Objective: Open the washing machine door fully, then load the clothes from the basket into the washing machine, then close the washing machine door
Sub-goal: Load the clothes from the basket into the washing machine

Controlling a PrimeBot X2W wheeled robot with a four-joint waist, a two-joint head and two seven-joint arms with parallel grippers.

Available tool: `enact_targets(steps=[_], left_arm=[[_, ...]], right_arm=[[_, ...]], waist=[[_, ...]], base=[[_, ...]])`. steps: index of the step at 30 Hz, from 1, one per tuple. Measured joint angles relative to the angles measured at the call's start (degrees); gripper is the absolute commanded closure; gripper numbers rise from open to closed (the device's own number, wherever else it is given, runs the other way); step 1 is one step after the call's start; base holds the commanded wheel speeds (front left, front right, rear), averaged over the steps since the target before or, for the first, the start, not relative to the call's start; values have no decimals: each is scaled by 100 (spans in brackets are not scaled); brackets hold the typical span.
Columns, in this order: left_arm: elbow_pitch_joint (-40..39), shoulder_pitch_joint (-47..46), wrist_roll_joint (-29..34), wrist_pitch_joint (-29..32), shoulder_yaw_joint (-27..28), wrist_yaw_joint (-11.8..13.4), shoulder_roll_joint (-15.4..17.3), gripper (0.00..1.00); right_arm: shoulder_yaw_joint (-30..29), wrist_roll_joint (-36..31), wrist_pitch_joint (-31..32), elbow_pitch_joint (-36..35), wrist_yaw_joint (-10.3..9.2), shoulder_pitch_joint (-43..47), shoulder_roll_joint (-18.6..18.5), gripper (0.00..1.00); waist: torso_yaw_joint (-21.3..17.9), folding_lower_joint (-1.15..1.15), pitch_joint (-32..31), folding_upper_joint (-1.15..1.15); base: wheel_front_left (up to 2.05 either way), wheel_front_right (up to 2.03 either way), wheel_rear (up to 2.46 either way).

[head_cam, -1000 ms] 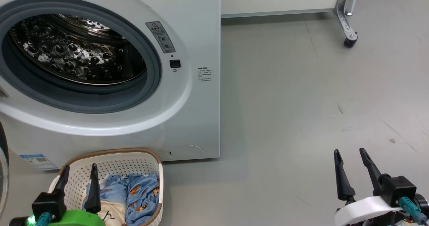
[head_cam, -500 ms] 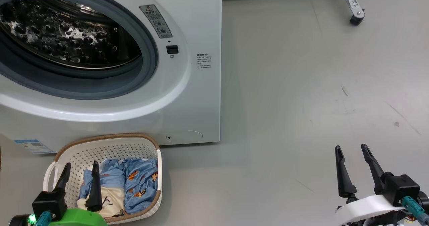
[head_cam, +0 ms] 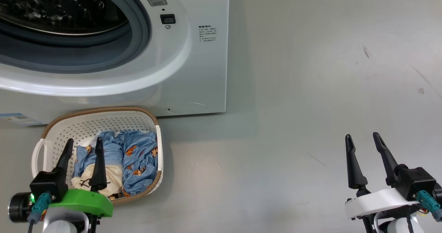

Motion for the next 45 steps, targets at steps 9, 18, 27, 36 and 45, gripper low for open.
enact_targets(steps=[9, 18, 27, 36, 45], left_arm=[[92, -451, -93, 0, -24, 0, 33, 0], [470, -1071, -216, 0, 105, 0, 70, 0], [993, -1851, -118, 333, 146, 1, 433, 0], [1804, -2473, -109, 829, 313, 115, 724, 0], [2425, -2767, 23, 1096, 300, 216, 866, 0]], right_arm=[[45, -10, 0, -93, 0, -238, -30, 0], [93, -16, 0, -247, 0, -614, -32, 0], [135, -71, 0, -371, 0, -952, -46, 0], [148, -112, 0, -402, 1, -1295, -53, 0], [163, -112, 0, -398, 1, -1467, -53, 0]], waist=[[-9, 0, 728, 0], [7, 1, 1472, 0], [25, 1, 2221, 0], [15, 1, 2901, 0], [-53, 1, 3362, 0]], base=[[0, 0, 0], [0, 0, 0], [0, 0, 0], [0, 0, 0], [0, 0, 0]])
